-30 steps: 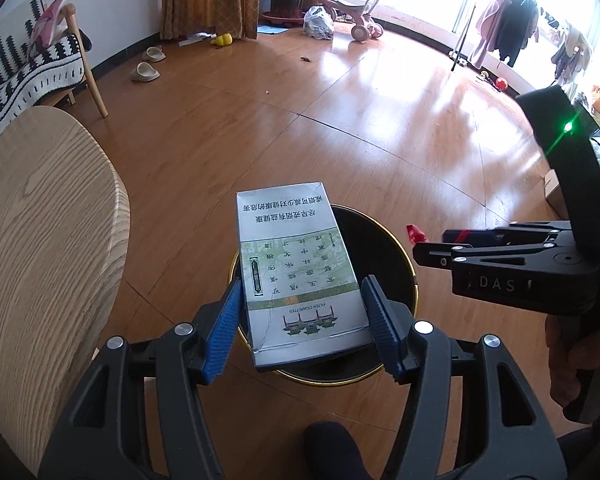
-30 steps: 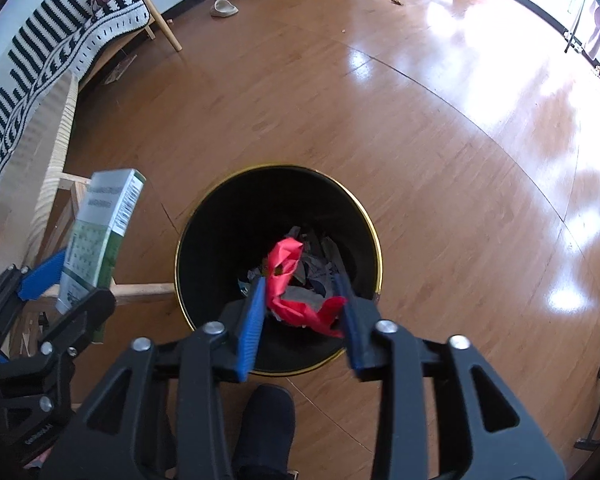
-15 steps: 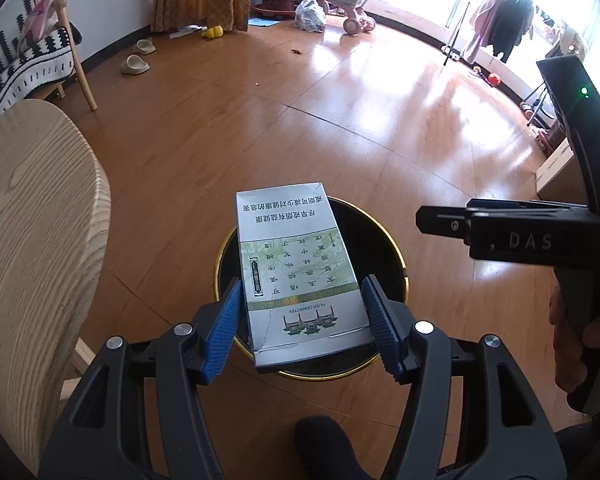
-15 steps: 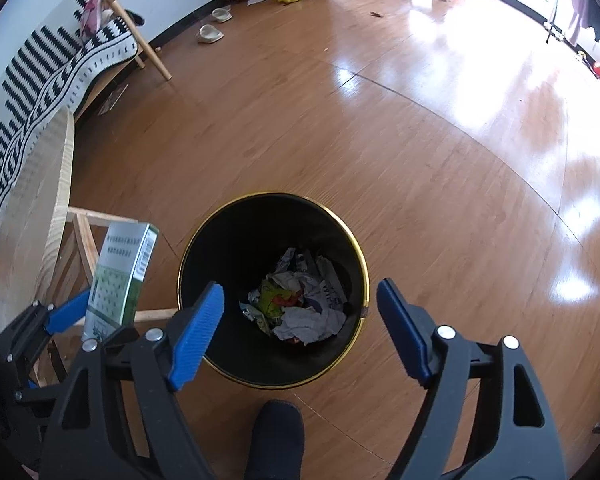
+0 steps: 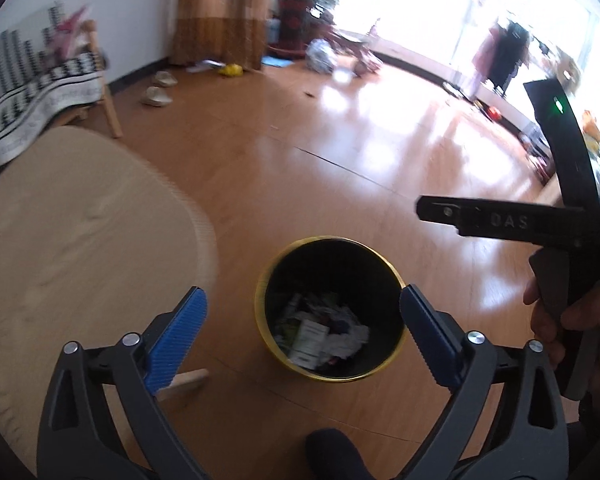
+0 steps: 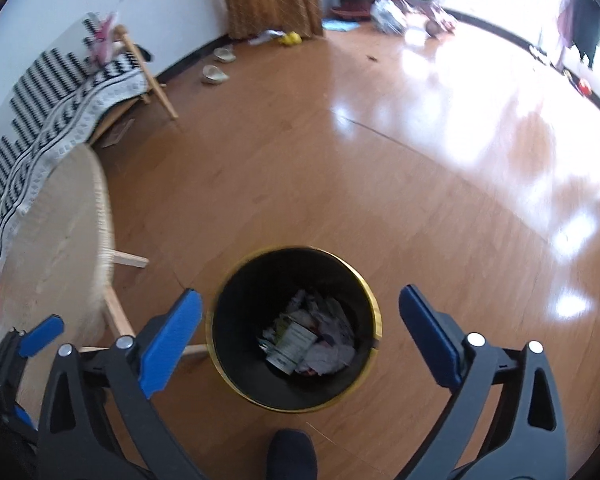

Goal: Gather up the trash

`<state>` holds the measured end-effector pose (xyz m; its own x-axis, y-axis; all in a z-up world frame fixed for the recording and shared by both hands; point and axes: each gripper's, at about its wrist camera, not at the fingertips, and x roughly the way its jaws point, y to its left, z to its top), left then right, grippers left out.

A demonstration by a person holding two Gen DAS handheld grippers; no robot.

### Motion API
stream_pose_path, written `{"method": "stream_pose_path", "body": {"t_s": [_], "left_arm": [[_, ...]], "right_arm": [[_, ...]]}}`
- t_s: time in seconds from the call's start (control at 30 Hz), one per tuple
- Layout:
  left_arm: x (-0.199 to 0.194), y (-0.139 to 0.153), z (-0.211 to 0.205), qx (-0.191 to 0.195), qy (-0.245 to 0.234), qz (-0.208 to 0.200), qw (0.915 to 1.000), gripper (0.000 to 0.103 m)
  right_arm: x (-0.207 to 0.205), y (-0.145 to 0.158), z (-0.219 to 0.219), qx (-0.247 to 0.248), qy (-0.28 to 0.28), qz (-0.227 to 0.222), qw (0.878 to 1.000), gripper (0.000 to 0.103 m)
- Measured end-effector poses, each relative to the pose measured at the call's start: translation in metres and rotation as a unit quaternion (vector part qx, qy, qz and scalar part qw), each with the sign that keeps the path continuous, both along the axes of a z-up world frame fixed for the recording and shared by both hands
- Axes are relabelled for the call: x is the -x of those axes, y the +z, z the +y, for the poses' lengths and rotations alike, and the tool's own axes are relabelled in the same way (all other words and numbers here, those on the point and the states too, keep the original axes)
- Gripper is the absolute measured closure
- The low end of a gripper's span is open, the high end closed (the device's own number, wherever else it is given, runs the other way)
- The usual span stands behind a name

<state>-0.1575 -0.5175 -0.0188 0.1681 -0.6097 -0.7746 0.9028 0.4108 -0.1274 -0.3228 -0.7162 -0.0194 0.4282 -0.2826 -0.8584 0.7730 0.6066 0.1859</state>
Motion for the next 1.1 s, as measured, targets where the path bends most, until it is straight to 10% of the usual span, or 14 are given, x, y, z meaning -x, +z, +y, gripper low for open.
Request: {"method": "stream_pose_path", "body": {"t_s": [0.33, 0.83, 1.1], "left_arm": [[-0.123, 0.038, 0.159, -0.025, 0.186, -0.040, 0.9814, 0.007], [-0.207, 0.053, 0.421, -0.045, 0.411, -0.072, 0.9077, 0.007], [-0.222, 0.042, 0.486, -0.057, 0.459, -0.070, 0.8840, 0.007]], "right_arm": [[-0.132, 0.037, 0.109, 0.037, 0.136, -0.012, 0.990, 0.007], [-0.317, 0.042, 0.349, 0.050, 0.366, -0.011, 0.929, 0.007], [-0.359, 0.034, 0.420, 0.048, 0.414, -0.011, 0.909, 0.007]]}}
